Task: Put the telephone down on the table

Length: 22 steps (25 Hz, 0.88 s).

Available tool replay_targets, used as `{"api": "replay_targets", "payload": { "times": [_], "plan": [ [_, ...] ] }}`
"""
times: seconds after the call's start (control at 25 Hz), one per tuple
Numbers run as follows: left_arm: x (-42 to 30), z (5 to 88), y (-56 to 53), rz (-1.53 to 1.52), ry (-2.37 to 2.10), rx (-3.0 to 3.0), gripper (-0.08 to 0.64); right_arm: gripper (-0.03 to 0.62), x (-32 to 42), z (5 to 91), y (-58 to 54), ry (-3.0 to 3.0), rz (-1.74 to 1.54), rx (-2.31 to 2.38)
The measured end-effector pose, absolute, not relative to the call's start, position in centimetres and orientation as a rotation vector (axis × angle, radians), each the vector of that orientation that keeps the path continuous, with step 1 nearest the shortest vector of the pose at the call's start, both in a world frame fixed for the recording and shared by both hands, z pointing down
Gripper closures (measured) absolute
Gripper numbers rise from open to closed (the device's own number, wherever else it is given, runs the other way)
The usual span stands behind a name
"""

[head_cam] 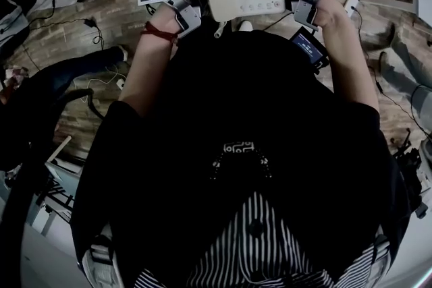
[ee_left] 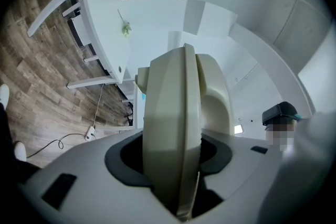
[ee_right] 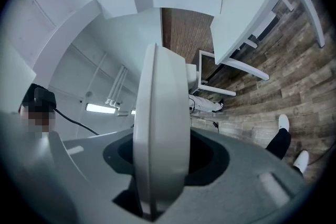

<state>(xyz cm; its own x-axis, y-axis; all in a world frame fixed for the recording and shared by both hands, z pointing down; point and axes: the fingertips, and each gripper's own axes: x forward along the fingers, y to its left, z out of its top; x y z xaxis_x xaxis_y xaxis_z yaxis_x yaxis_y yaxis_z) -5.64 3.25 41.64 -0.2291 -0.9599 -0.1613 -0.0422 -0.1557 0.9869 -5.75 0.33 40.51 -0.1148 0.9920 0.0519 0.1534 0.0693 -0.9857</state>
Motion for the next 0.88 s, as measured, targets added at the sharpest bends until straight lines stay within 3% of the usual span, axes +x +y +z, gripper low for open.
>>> {"api": "replay_targets", "payload": {
  "times": [0.44,0.88],
  "plan": [
    [-5.9,41.1,2.8,-1.483,-1.337,1.352,0.359,0.397,-6.0,40.1,-0.2,-1.534,1.073,-1.237],
    [-5.1,41.7,3.8,-1.423,-1.368,1.049,0.359,0.397,-5.5,41.3,0.8,-1.284,1.293,-1.260]
  ]
}}
